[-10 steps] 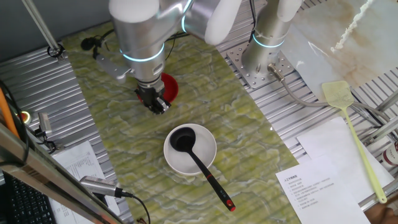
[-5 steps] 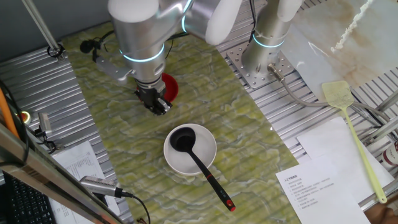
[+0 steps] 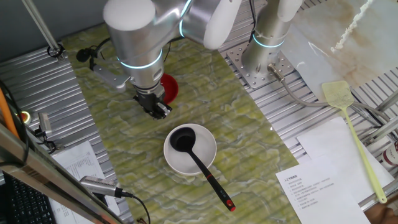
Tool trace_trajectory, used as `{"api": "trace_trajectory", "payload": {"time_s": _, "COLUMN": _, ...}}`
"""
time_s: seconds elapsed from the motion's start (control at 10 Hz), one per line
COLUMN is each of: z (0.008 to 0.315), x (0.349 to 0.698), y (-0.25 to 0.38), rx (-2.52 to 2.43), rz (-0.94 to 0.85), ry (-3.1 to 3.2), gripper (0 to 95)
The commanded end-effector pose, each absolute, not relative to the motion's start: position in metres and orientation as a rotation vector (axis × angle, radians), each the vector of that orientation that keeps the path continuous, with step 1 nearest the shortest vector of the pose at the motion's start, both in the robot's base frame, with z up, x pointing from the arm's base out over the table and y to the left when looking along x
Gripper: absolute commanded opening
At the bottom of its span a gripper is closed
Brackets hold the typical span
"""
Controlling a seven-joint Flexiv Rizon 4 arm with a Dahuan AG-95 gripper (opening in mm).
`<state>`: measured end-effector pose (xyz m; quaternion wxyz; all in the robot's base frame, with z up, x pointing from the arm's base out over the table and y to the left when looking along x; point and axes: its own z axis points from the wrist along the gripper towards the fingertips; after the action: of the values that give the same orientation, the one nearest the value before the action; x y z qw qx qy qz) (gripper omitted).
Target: Scoop water with a large spoon from one bowl to another
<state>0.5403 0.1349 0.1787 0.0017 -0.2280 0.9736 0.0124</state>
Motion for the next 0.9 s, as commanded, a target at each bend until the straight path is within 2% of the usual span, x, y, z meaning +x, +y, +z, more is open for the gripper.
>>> {"api": "trace_trajectory", "payload": {"time_s": 0.1, "z": 0.1786, "x": 0.5403, "y": 0.1345, "rx": -0.732, "rz": 0.002, "ry": 3.055, "gripper": 0.0}}
{"api": "trace_trajectory", "payload": {"time_s": 0.9, "z": 0.1775, "x": 0.5398, "y": 0.1335, "rx": -0.758, "rz": 0.005, "ry": 3.038, "gripper": 0.0}}
